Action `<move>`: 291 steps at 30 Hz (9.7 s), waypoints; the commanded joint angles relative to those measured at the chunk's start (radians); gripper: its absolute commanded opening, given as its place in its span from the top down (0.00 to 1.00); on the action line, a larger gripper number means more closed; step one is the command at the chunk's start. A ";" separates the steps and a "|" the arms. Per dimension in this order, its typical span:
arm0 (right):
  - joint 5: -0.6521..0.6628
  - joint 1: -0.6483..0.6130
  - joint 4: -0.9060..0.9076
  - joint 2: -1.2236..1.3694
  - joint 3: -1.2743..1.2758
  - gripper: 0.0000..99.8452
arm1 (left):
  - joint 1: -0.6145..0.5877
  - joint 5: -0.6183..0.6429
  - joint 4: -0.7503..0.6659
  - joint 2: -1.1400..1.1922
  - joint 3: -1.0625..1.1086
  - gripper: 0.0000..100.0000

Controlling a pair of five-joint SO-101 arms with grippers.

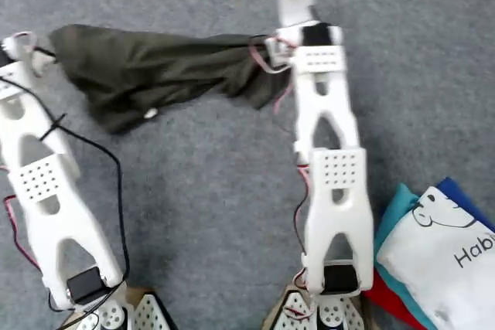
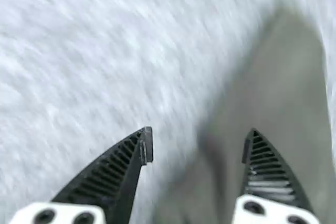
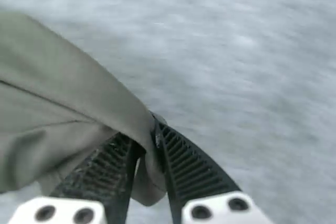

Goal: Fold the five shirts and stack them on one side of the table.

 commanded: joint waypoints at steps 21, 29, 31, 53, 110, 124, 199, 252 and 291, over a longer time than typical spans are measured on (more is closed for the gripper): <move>-0.008 0.064 0.387 -0.137 -0.512 0.73 | 0.023 0.055 -0.021 0.088 -0.044 0.71; 0.330 -0.071 0.562 -0.188 -0.501 0.81 | 0.239 -0.077 0.078 0.088 -0.037 0.78; 0.385 -0.065 0.568 -0.191 -0.499 0.81 | 0.245 -0.081 0.078 0.088 -0.011 0.79; 0.715 -0.021 0.566 -0.585 0.360 0.81 | 0.440 -0.120 0.035 -0.087 0.511 0.79; 1.028 0.045 0.210 -0.395 0.532 0.81 | 0.287 -0.118 0.035 0.131 0.101 0.79; 1.057 0.042 0.127 -0.302 0.559 0.81 | 0.288 -0.118 0.034 0.130 0.101 0.79; 0.365 0.018 0.115 -0.120 -0.512 1.00 | 0.517 -0.126 0.066 -0.645 0.904 0.73; 0.371 -0.018 0.130 -0.113 -0.506 1.00 | 0.611 -0.213 -0.166 -0.484 1.103 0.77; 0.373 -0.018 0.130 -0.113 -0.506 1.00 | 0.574 -0.239 -0.308 -0.507 1.160 0.97</move>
